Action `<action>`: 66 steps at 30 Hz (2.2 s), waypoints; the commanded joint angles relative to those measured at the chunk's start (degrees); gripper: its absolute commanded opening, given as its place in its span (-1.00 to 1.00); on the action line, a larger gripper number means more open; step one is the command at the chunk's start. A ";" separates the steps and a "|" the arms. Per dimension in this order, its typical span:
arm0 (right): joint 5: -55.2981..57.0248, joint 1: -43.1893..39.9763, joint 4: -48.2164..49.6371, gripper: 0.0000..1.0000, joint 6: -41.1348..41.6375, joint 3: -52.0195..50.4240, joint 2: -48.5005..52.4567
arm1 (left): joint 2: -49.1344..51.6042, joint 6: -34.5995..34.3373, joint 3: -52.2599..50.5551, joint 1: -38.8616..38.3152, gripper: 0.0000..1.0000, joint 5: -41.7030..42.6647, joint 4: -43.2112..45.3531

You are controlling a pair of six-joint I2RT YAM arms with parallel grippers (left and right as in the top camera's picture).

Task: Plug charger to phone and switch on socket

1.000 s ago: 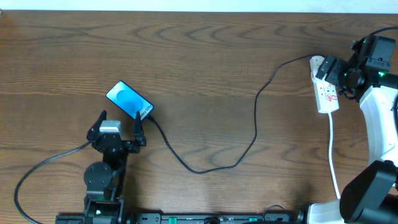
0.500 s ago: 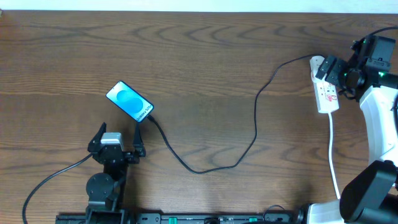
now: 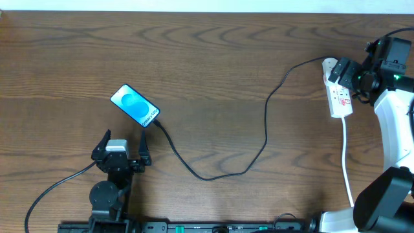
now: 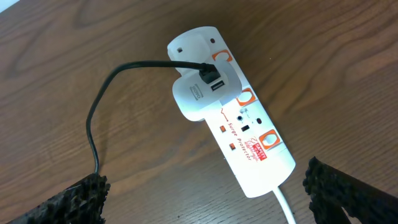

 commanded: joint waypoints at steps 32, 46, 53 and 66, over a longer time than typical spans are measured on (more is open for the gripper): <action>0.31 -0.13 0.09 0.99 0.68 -0.24 -0.74 | -0.39 -1.16 -0.70 -0.04 0.77 -0.81 -2.84; 0.31 -0.13 0.09 0.98 0.68 -0.22 -0.74 | -0.39 -1.16 -0.70 -0.02 0.78 -0.81 -2.84; 0.31 -0.13 0.09 0.98 0.68 -0.22 -0.74 | -0.39 -1.16 -0.70 -0.04 0.77 -0.81 -2.84; 0.35 -0.13 -1.42 0.99 0.66 -0.24 -0.76 | -0.39 -1.16 -0.70 -0.04 0.77 -0.81 -2.84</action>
